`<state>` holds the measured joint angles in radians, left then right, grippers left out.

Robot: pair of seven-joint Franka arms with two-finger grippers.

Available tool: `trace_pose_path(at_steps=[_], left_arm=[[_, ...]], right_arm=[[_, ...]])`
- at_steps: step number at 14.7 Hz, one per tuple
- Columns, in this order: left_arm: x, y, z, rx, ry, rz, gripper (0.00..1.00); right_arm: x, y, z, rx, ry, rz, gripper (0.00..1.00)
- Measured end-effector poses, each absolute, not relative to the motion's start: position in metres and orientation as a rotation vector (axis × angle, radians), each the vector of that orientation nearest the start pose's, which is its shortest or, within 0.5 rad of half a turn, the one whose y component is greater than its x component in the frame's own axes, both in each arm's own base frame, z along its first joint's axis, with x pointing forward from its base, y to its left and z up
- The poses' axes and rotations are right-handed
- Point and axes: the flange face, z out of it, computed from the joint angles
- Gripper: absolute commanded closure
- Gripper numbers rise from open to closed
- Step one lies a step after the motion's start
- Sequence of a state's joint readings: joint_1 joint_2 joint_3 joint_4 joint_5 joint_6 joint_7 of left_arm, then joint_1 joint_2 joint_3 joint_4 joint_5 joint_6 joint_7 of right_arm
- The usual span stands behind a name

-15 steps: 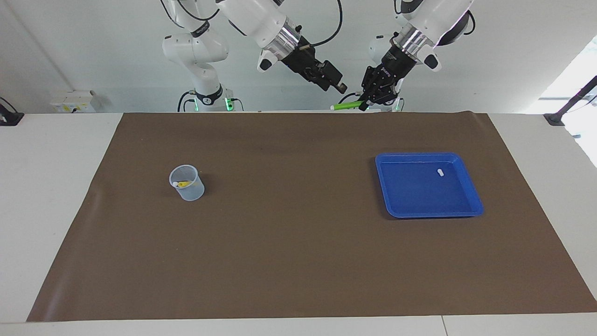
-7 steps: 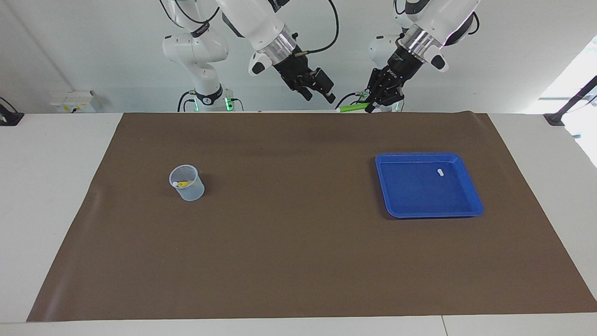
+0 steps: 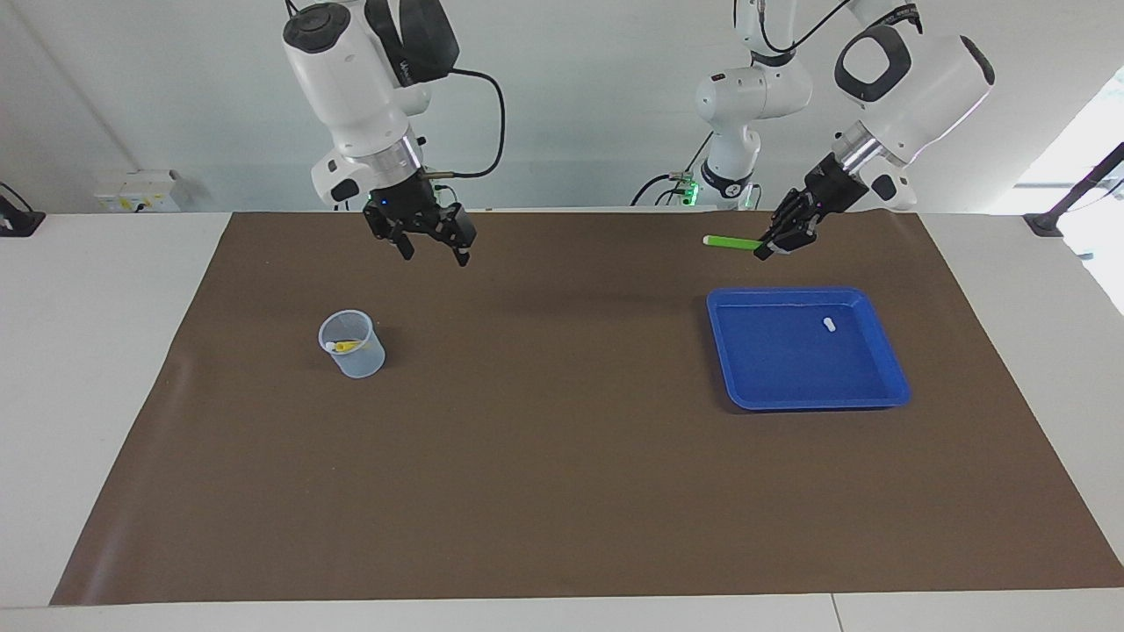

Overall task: Right arm passes pens to left for tray arrangement
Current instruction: 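Close the left gripper on the green pen and open the right gripper, then lower the green pen into the tray with the left gripper and release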

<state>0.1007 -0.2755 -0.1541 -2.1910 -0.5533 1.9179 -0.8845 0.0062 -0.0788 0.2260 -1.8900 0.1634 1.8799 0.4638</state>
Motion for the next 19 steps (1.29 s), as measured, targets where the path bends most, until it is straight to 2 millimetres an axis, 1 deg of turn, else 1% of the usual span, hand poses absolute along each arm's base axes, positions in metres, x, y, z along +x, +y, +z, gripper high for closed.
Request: trace_pose_path(at_steps=[2,4,6,7,9,10,12,13,15,16,17,18,19], left_arm=[[0.49,-0.063,0.488,-3.167,-1.421,0.346,1.0],[0.512,-0.058,0.471,-3.208,-1.096,0.345,1.0],[0.537,-0.052,0.448,-3.197,-0.814,0.357,1.0],[0.548,-0.051,0.434,-3.181,-0.679,0.366,1.0],[0.567,-0.059,0.407,-3.147,-0.435,0.383,1.0],[0.575,-0.066,0.396,-3.13,-0.342,0.389,1.0],[0.587,-0.087,0.376,-3.092,-0.197,0.404,1.0],[0.59,-0.097,0.366,-3.071,-0.13,0.413,1.0],[0.593,-0.111,0.347,-3.043,-0.028,0.443,1.0],[0.592,-0.116,0.339,-3.034,0.006,0.466,1.0],[0.59,-0.117,0.332,-3.027,0.022,0.493,1.0],[0.589,-0.116,0.328,-3.022,0.029,0.513,1.0],[0.586,-0.115,0.323,-3.017,0.031,0.532,1.0]], right_arm=[[0.542,0.101,0.526,-2.98,0.339,-0.006,0.08],[0.555,0.064,0.508,-2.987,0.29,0.01,0.09],[0.564,0.034,0.49,-2.997,0.26,0.029,0.1],[0.568,0.024,0.481,-3.001,0.26,0.04,0.1],[0.575,0.014,0.467,-3.003,0.28,0.043,0.12],[0.578,0.012,0.459,-3.004,0.287,0.051,0.16],[0.582,0.01,0.446,-3.003,0.319,0.067,0.19],[0.584,0.01,0.441,-2.994,0.402,0.074,0.19],[0.584,0.01,0.435,-2.965,0.635,0.101,0.21],[0.583,0.009,0.434,-2.973,0.706,0.103,0.27],[0.582,0.007,0.432,-3.006,0.738,0.098,0.27],[0.581,0.004,0.43,-3.047,0.753,0.092,0.15],[0.58,0.001,0.427,-3.078,0.782,0.085,0.11]])
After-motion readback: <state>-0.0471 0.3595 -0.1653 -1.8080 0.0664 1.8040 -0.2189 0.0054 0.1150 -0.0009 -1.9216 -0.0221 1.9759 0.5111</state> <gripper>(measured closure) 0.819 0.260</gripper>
